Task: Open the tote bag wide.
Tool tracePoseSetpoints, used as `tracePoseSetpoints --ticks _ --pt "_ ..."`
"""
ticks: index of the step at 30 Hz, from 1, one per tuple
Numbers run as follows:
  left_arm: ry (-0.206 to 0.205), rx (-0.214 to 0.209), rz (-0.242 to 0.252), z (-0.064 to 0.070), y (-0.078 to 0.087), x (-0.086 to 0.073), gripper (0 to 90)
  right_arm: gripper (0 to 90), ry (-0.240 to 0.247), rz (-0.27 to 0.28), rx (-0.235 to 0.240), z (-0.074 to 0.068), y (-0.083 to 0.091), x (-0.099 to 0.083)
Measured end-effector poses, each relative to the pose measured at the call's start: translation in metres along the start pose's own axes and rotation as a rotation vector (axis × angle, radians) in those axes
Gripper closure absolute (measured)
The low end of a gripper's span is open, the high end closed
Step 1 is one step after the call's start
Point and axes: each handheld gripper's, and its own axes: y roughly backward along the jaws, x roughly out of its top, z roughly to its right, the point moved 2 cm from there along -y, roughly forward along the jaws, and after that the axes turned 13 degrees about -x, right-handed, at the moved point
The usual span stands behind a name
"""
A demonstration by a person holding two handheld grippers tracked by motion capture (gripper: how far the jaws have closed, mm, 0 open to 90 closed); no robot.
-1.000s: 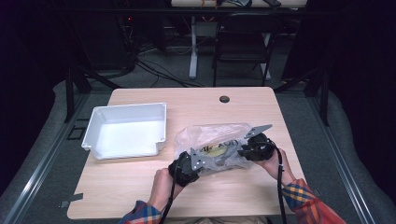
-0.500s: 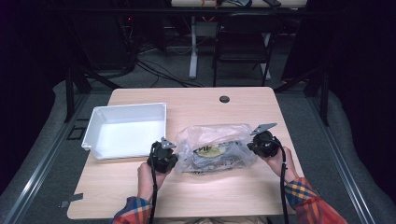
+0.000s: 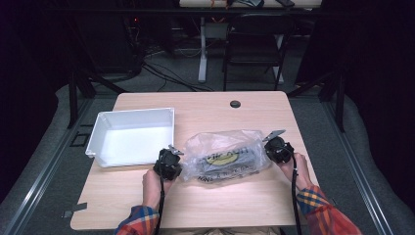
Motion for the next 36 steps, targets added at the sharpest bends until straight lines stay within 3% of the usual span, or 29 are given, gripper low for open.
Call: tracePoseSetpoints --ticks 1,3,6,7,8,9,10,11,13,20,23,28,31,36 --pt "-0.001 0.009 -0.008 -0.001 -0.002 0.0 88.5 90.0 0.01 -0.021 -0.037 0.002 -0.004 -0.001" --pt "-0.003 0.014 -0.016 -0.001 -0.003 -0.001 88.3 90.0 0.006 -0.028 -0.043 0.003 -0.006 -0.002" --pt "-0.009 0.006 -0.035 0.0 -0.004 0.0 83.5 90.0 -0.011 -0.056 -0.027 0.005 -0.011 -0.005" --pt "-0.013 -0.005 -0.038 0.0 -0.002 0.0 80.2 87.7 -0.021 -0.056 0.01 0.008 -0.009 -0.006" --pt "-0.013 -0.005 -0.038 0.0 -0.002 0.0 76.7 87.7 -0.021 -0.056 0.01 0.008 -0.009 -0.006" --pt "-0.003 -0.016 -0.033 0.001 0.001 0.001 72.0 82.3 -0.05 -0.028 0.06 0.012 -0.001 -0.005" --pt "-0.006 -0.02 -0.027 0.002 0.005 0.002 72.0 82.3 -0.05 -0.028 0.06 0.012 -0.001 -0.005" --pt "-0.006 -0.029 -0.01 0.003 0.01 0.003 61.4 77.6 -0.078 0.013 0.089 0.018 0.013 -0.003" --pt "-0.021 -0.035 0.002 0.008 0.021 0.006 57.5 75.4 -0.081 0.029 0.101 0.021 0.018 -0.002" --pt "-0.068 -0.044 0.068 0.028 0.046 0.012 36.5 58.8 -0.115 0.16 0.156 0.028 0.066 0.009" --pt "-0.084 -0.046 0.109 0.033 0.05 0.018 32.9 52.2 -0.098 0.205 0.18 0.018 0.08 0.017" --pt "-0.082 -0.06 0.188 0.031 0.05 0.037 32.9 42.8 -0.013 0.254 0.243 -0.011 0.097 0.033" --pt "-0.079 -0.066 0.202 0.029 0.045 0.043 37.0 39.7 0.029 0.238 0.288 -0.027 0.093 0.038" --pt "-0.08 -0.072 0.16 0.024 0.024 0.048 48.7 36.0 0.123 0.164 0.292 -0.052 0.066 0.038"
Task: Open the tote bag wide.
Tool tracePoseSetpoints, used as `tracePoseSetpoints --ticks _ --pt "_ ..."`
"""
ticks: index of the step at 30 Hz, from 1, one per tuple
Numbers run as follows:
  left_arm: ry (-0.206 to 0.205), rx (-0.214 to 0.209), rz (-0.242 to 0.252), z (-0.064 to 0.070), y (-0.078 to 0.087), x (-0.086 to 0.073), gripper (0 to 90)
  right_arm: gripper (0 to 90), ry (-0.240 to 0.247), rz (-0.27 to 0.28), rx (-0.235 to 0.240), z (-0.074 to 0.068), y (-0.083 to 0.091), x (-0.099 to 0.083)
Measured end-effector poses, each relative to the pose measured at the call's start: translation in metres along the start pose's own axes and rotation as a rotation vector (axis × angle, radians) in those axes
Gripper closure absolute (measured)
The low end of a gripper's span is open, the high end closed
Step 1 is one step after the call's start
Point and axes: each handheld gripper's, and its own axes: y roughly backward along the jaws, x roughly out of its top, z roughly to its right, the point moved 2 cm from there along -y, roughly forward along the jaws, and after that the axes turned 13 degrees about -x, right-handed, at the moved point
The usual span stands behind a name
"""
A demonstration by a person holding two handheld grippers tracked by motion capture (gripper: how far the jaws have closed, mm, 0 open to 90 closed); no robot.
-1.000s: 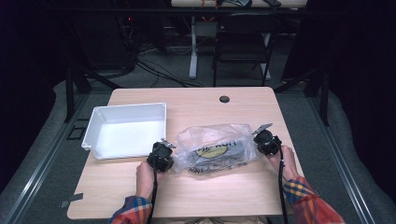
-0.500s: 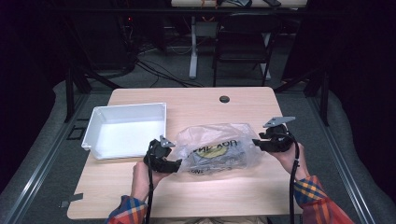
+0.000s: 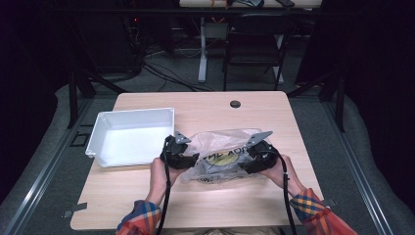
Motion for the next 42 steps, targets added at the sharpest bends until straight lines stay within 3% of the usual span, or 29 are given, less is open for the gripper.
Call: tracePoseSetpoints --ticks 3,7,14,18,25,30,37,42 --pt "0.007 -0.019 -0.043 -0.005 -0.016 -0.001 58.4 40.5 0.014 -0.039 -0.032 0.001 -0.011 -0.005" --pt "0.015 -0.024 -0.072 -0.009 -0.03 -0.003 67.2 54.7 0.027 -0.053 -0.043 0.002 -0.012 -0.008" --pt "0.001 -0.032 -0.098 -0.01 -0.038 -0.004 77.1 73.7 0.028 -0.024 -0.105 0.001 -0.01 -0.013" --pt "-0.002 -0.029 -0.095 -0.01 -0.038 -0.004 78.9 89.8 0.022 -0.007 -0.102 0.0 -0.008 -0.014" --pt "0.001 -0.024 -0.079 -0.011 -0.036 -0.004 80.9 90.0 -0.008 -0.013 -0.039 0.003 -0.002 -0.021" --pt "-0.003 0.002 -0.073 -0.012 -0.035 -0.003 82.2 90.0 -0.026 -0.024 0.01 0.0 0.008 -0.03" --pt "-0.014 0.051 -0.1 -0.013 -0.042 0.0 84.2 90.0 0.004 -0.121 0.063 -0.012 0.001 -0.056" --pt "-0.023 0.091 -0.126 -0.017 -0.047 0.0 84.8 90.0 -0.011 -0.157 0.089 -0.006 0.002 -0.067"
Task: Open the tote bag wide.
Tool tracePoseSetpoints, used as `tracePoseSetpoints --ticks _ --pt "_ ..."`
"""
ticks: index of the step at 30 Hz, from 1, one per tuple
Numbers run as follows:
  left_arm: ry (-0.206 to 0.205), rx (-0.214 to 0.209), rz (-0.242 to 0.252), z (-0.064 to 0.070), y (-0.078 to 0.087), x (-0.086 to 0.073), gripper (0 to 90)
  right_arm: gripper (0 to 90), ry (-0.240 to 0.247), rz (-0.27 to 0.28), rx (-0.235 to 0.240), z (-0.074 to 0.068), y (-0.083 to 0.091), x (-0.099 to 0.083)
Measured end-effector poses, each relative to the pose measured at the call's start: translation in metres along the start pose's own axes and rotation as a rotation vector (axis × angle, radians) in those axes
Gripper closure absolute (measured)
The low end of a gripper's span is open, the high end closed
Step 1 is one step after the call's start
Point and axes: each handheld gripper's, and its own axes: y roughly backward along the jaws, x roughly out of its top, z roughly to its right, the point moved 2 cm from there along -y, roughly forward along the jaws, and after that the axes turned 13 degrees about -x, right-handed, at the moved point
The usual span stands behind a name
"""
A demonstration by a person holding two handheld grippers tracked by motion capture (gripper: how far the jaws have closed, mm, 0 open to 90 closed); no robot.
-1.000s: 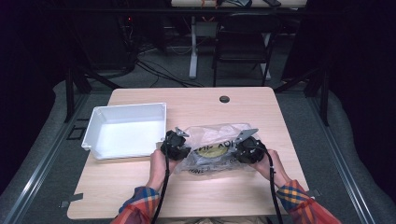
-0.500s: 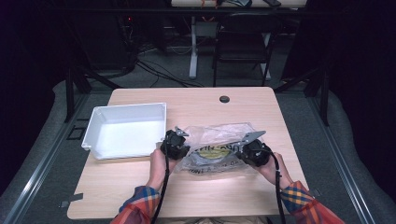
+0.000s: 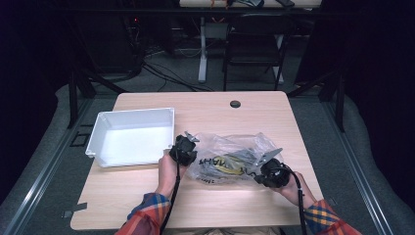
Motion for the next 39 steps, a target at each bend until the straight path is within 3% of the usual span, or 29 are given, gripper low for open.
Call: tracePoseSetpoints --ticks 4,8,9,13,15,19,21,24,27,28,29,31,33,34,35,36,39 --pt "0.0 0.01 -0.016 -0.002 -0.005 0.0 84.8 90.0 -0.008 -0.03 -0.001 0.004 0.0 -0.005" --pt "-0.002 -0.001 -0.025 -0.003 -0.006 0.001 80.1 87.9 -0.005 -0.019 0.005 0.003 -0.001 -0.003" --pt "0.002 -0.006 -0.024 -0.002 -0.003 0.002 74.2 81.0 0.001 0.003 0.012 0.001 0.001 -0.001" --pt "0.0 -0.036 -0.007 0.001 0.017 0.008 57.4 69.0 0.009 0.085 0.023 -0.004 0.02 0.009" --pt "-0.013 -0.05 0.016 0.006 0.031 0.01 54.6 64.4 0.015 0.137 0.022 -0.005 0.03 0.015" --pt "-0.031 -0.065 0.045 0.015 0.05 0.011 47.4 55.4 0.0 0.246 -0.027 -0.005 0.052 0.028" --pt "-0.045 -0.08 0.052 0.021 0.058 0.01 45.0 49.1 -0.013 0.283 -0.085 -0.003 0.058 0.035" --pt "-0.082 -0.128 0.057 0.035 0.065 0.01 44.1 41.7 -0.016 0.267 -0.144 0.004 0.053 0.042" --pt "-0.154 -0.193 0.026 0.056 0.059 0.009 43.0 38.1 -0.004 0.224 -0.167 0.01 0.037 0.047" --pt "-0.173 -0.206 0.023 0.06 0.056 0.008 41.6 36.6 -0.001 0.182 -0.171 0.014 0.029 0.049" --pt "-0.203 -0.214 0.002 0.065 0.051 0.008 41.8 38.4 -0.002 0.18 -0.179 0.016 0.026 0.05" --pt "-0.222 -0.203 -0.019 0.071 0.043 0.008 40.9 42.1 -0.005 0.161 -0.18 0.019 0.019 0.053" --pt "-0.255 -0.191 -0.041 0.074 0.034 0.007 44.5 61.7 -0.026 0.159 -0.172 0.025 0.012 0.057" --pt "-0.267 -0.175 -0.048 0.075 0.03 0.006 44.5 61.7 -0.026 0.159 -0.172 0.025 0.012 0.057" --pt "-0.29 -0.166 -0.051 0.075 0.025 0.004 47.5 65.9 -0.044 0.166 -0.16 0.027 0.011 0.058" --pt "-0.301 -0.144 -0.056 0.075 0.022 0.003 56.5 72.2 -0.074 0.169 -0.136 0.031 0.008 0.059" --pt "-0.317 -0.147 -0.049 0.074 0.019 0.001 70.8 79.4 -0.119 0.183 -0.091 0.037 0.005 0.06"
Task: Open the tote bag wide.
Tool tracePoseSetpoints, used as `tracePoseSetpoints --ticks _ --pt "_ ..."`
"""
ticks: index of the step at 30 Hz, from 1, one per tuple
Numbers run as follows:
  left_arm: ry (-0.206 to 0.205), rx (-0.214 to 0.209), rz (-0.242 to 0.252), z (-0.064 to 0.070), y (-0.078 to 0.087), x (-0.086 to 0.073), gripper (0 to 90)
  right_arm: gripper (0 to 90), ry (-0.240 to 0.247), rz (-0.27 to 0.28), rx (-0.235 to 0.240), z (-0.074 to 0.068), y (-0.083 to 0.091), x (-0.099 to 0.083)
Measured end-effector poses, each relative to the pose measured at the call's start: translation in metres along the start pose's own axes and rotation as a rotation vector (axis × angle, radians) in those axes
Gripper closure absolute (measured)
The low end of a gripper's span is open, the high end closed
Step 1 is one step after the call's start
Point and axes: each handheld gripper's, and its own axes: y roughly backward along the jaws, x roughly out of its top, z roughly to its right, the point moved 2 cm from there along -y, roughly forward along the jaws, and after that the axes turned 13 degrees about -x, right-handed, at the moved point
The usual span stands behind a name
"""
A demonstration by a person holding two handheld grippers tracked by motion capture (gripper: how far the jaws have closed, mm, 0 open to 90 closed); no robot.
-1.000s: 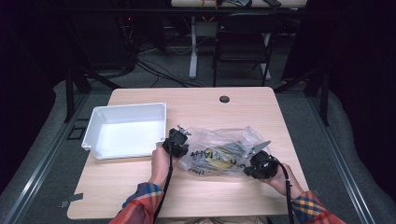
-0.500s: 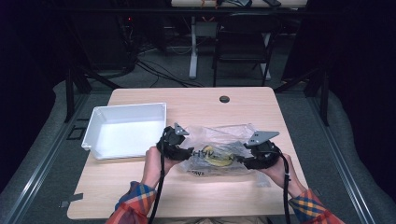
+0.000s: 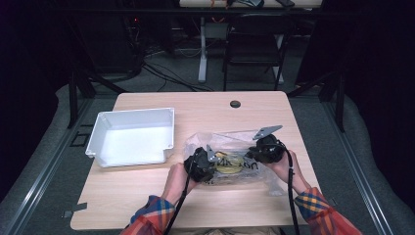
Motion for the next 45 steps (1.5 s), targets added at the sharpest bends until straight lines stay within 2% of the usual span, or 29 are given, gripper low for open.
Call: tracePoseSetpoints --ticks 3,5,8,12,14,15,17,18,19,20,24,25,29,33,41,44,45 --pt "-0.017 0.004 0.011 0.0 0.0 -0.001 85.6 84.5 -0.018 0.001 0.001 0.004 -0.002 0.0" --pt "-0.032 0.007 0.009 0.003 0.0 -0.002 90.0 89.1 -0.034 0.0 -0.01 0.008 -0.006 0.0" --pt "-0.043 -0.016 0.003 0.005 0.002 -0.003 90.0 90.0 -0.039 -0.015 -0.02 0.01 -0.012 0.0" --pt "-0.059 -0.076 -0.009 0.01 0.008 -0.01 90.0 90.0 -0.039 -0.024 -0.062 0.012 -0.02 -0.001" --pt "-0.065 -0.112 -0.034 0.014 0.008 -0.015 90.0 90.0 -0.033 -0.02 -0.082 0.013 -0.022 -0.001" --pt "-0.065 -0.112 -0.034 0.014 0.008 -0.015 90.0 90.0 -0.033 -0.02 -0.082 0.013 -0.022 -0.001" --pt "-0.07 -0.153 -0.08 0.018 0.003 -0.026 90.0 90.0 -0.019 -0.025 -0.121 0.014 -0.025 0.0" --pt "-0.065 -0.159 -0.086 0.02 0.001 -0.03 90.0 90.0 -0.021 -0.023 -0.123 0.015 -0.026 0.0" --pt "-0.067 -0.162 -0.116 0.02 -0.002 -0.033 90.0 90.0 -0.022 -0.024 -0.146 0.014 -0.028 0.0" --pt "-0.064 -0.167 -0.132 0.02 -0.004 -0.036 90.0 90.0 -0.002 -0.038 -0.159 0.015 -0.029 0.0" --pt "-0.036 -0.16 -0.165 0.013 -0.012 -0.044 90.0 90.0 -0.024 -0.047 -0.166 0.017 -0.038 -0.002" --pt "-0.026 -0.145 -0.19 0.008 -0.015 -0.048 90.0 90.0 -0.027 -0.05 -0.164 0.018 -0.04 -0.003" --pt "-0.001 -0.146 -0.196 0.003 -0.015 -0.05 90.0 90.0 -0.031 -0.078 -0.175 0.022 -0.049 -0.006" --pt "0.016 -0.124 -0.201 -0.003 -0.013 -0.053 90.0 90.0 -0.044 -0.109 -0.181 0.024 -0.059 -0.014" --pt "0.055 -0.099 -0.222 -0.013 -0.002 -0.059 90.0 90.0 0.001 -0.192 -0.195 0.028 -0.047 -0.028" --pt "0.056 -0.094 -0.23 -0.012 0.0 -0.058 89.6 90.0 0.016 -0.204 -0.172 0.026 -0.042 -0.031" --pt "0.057 -0.107 -0.23 -0.01 0.001 -0.056 81.9 90.0 0.007 -0.186 -0.169 0.025 -0.04 -0.03"
